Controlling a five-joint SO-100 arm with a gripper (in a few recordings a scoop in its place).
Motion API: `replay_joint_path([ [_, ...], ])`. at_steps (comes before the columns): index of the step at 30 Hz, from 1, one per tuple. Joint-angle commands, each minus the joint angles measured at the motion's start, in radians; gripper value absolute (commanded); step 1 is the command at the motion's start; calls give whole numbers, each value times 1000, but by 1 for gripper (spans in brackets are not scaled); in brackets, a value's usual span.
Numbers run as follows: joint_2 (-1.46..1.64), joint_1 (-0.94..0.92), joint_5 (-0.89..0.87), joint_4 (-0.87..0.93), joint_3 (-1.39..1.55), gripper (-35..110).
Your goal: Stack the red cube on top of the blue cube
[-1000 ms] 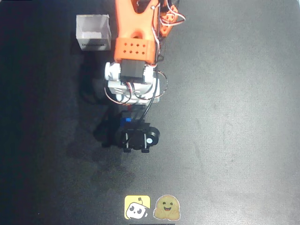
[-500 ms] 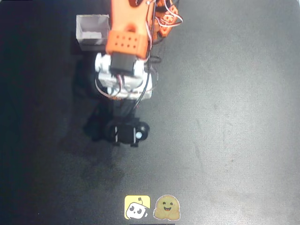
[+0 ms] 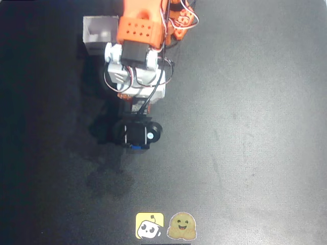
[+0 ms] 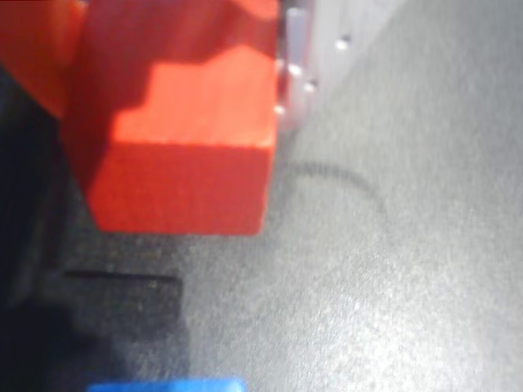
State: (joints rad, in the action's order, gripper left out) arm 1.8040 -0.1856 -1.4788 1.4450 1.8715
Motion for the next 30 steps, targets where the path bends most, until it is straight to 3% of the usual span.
replay_joint_path([
  [1,-38,-8,2,-17,-80,0],
  [13,-314,5,-11,-37,-341,0],
  [30,-402,55,-69,-63,-402,0],
])
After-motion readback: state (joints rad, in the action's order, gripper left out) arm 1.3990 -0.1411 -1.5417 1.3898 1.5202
